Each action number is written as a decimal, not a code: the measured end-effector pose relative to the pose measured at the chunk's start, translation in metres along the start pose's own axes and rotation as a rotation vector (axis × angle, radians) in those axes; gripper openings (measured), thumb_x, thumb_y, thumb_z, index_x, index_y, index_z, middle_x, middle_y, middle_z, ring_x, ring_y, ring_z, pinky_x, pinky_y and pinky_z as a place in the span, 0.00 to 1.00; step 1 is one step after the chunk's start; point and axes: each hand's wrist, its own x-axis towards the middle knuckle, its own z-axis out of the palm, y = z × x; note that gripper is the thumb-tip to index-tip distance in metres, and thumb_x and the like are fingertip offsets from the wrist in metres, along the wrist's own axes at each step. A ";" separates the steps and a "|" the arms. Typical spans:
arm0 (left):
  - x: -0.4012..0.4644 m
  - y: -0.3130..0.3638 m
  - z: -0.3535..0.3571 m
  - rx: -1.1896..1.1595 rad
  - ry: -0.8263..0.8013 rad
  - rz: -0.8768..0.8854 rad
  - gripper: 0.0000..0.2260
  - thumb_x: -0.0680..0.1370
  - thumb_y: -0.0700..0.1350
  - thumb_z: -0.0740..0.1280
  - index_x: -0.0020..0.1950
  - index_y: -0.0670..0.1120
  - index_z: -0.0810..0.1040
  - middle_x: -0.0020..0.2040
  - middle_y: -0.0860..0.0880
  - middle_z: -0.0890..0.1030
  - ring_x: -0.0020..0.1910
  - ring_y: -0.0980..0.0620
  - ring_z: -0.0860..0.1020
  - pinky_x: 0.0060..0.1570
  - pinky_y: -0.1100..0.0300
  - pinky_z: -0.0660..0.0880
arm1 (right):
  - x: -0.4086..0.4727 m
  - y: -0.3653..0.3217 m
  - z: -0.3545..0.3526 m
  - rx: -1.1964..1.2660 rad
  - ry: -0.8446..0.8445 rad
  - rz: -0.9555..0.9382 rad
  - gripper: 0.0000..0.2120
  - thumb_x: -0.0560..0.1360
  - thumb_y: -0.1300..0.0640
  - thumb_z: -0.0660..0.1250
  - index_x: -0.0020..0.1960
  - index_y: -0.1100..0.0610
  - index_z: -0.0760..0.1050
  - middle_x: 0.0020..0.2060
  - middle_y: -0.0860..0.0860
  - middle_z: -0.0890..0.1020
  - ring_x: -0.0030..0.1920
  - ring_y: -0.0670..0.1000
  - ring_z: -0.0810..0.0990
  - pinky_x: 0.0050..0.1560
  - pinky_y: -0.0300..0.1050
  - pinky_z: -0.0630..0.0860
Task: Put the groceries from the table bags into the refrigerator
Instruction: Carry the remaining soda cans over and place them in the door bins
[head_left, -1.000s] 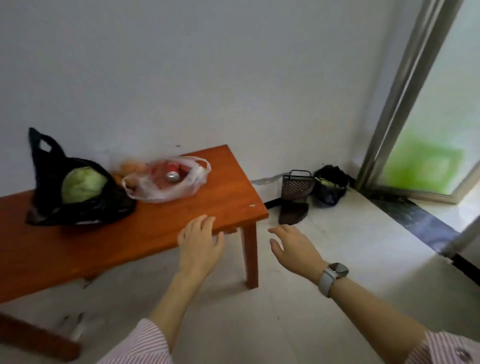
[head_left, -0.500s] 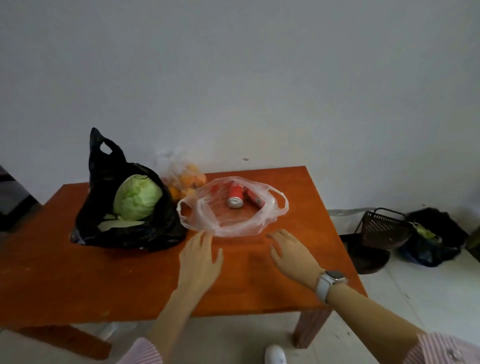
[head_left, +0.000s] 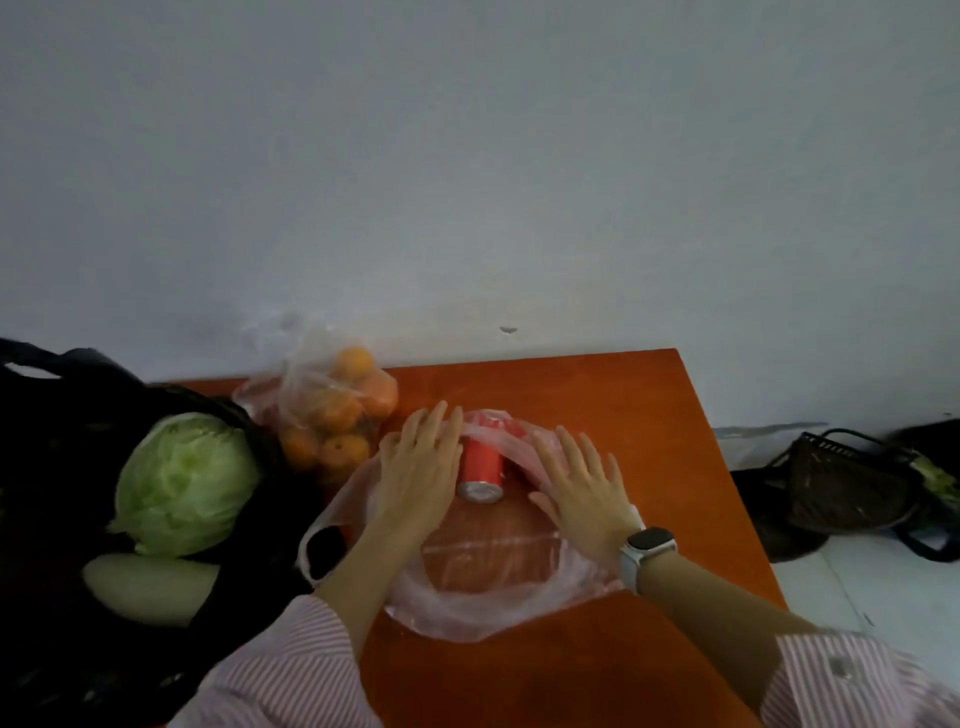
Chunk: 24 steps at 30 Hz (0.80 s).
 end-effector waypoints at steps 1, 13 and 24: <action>0.019 -0.005 0.011 0.026 -0.040 0.029 0.20 0.75 0.48 0.53 0.63 0.44 0.75 0.61 0.44 0.78 0.58 0.43 0.77 0.46 0.47 0.76 | 0.012 0.008 0.006 0.034 -0.054 0.040 0.29 0.79 0.42 0.48 0.74 0.45 0.37 0.76 0.54 0.45 0.75 0.60 0.47 0.71 0.63 0.53; 0.137 -0.016 0.091 -0.475 -0.207 0.258 0.22 0.76 0.59 0.52 0.59 0.53 0.79 0.50 0.50 0.77 0.50 0.50 0.73 0.46 0.54 0.73 | 0.086 0.062 0.016 0.355 -0.012 0.245 0.12 0.79 0.54 0.57 0.57 0.56 0.76 0.53 0.55 0.81 0.51 0.58 0.79 0.50 0.50 0.75; 0.170 -0.017 0.110 -1.163 -0.462 -0.469 0.06 0.73 0.39 0.69 0.48 0.40 0.80 0.43 0.45 0.81 0.38 0.54 0.77 0.38 0.63 0.73 | 0.100 0.086 0.037 0.355 0.014 0.199 0.09 0.77 0.54 0.61 0.55 0.57 0.71 0.52 0.53 0.72 0.47 0.54 0.76 0.40 0.42 0.69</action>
